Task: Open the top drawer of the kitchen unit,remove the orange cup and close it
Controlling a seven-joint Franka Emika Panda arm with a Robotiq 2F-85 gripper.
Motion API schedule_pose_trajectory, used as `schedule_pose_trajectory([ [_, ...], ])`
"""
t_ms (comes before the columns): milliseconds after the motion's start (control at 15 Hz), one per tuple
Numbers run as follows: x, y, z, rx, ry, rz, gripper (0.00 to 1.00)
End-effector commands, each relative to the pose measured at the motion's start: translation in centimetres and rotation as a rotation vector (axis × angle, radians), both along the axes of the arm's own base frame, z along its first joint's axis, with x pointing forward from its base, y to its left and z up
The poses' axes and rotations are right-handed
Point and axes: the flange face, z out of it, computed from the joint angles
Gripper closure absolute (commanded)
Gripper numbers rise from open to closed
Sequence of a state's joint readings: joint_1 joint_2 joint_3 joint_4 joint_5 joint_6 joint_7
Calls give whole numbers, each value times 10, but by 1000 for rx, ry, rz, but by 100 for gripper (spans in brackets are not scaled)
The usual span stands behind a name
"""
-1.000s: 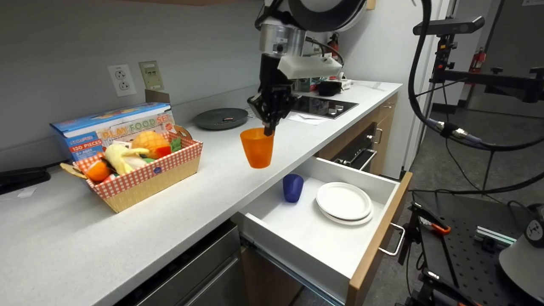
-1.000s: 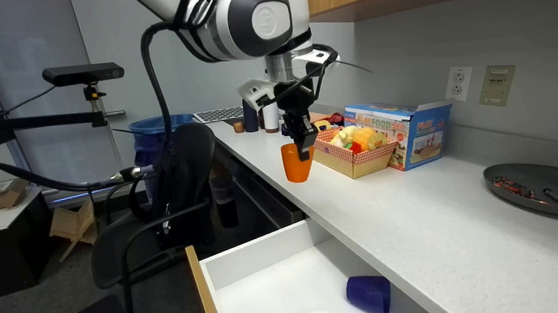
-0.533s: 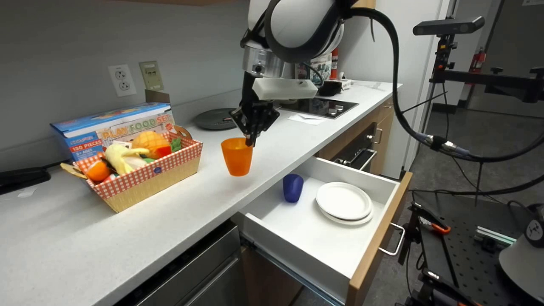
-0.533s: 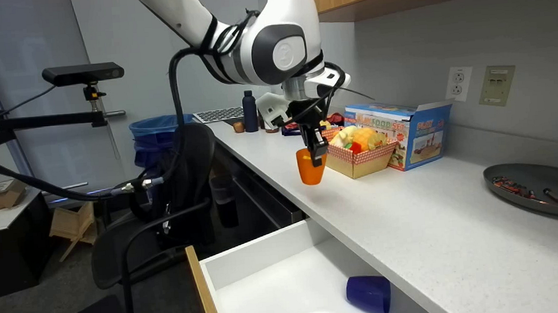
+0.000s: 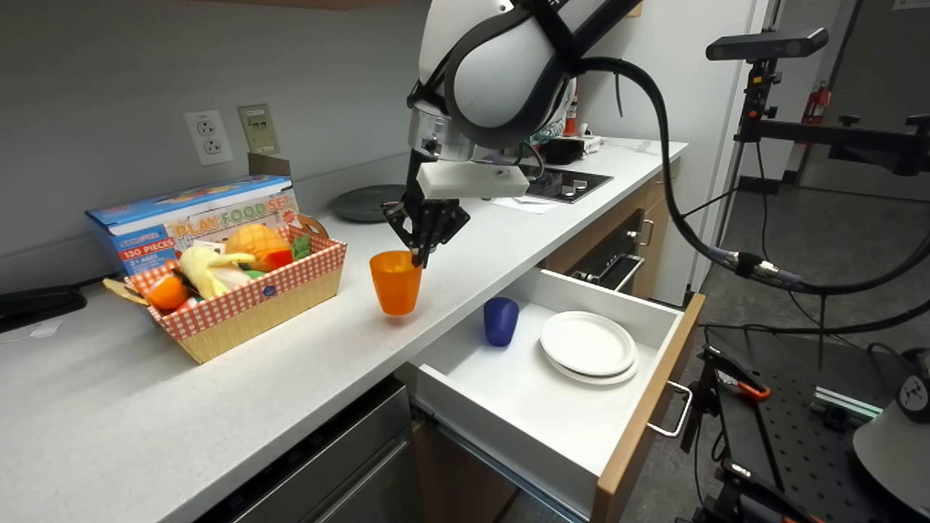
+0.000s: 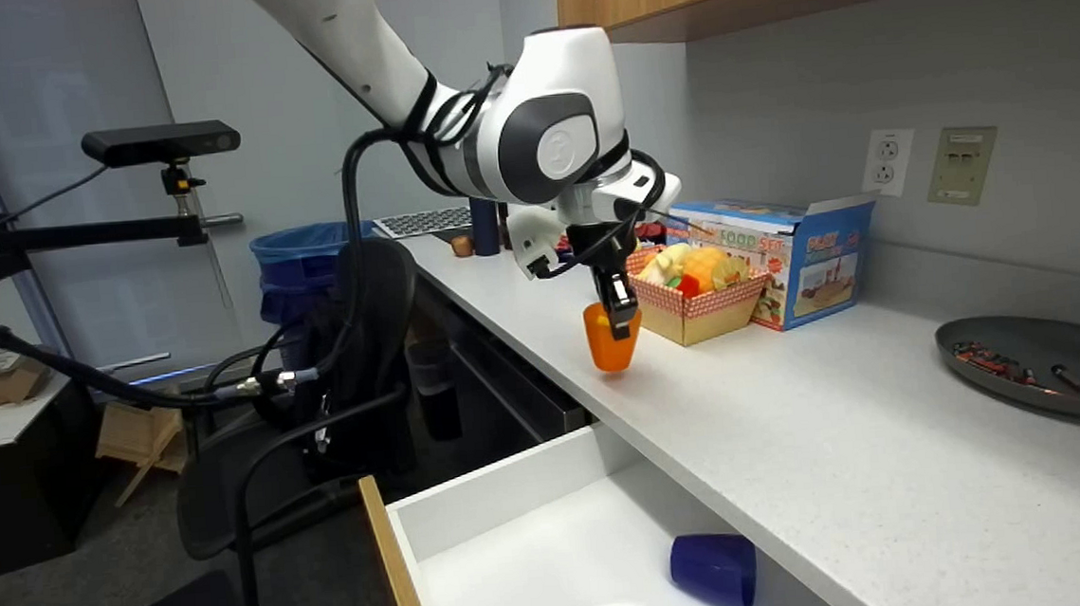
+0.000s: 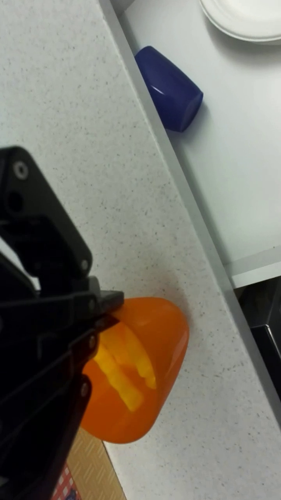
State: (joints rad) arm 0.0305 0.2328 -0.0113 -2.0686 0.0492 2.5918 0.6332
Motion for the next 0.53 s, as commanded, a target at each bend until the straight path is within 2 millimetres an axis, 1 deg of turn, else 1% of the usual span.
schedule_pose_trajectory([
  [0, 7, 6, -7, 0, -8, -28, 99],
  [133, 7, 8, -12, -7, 0, -29, 99],
  [467, 8, 16, -16, -37, 3, -18, 99],
])
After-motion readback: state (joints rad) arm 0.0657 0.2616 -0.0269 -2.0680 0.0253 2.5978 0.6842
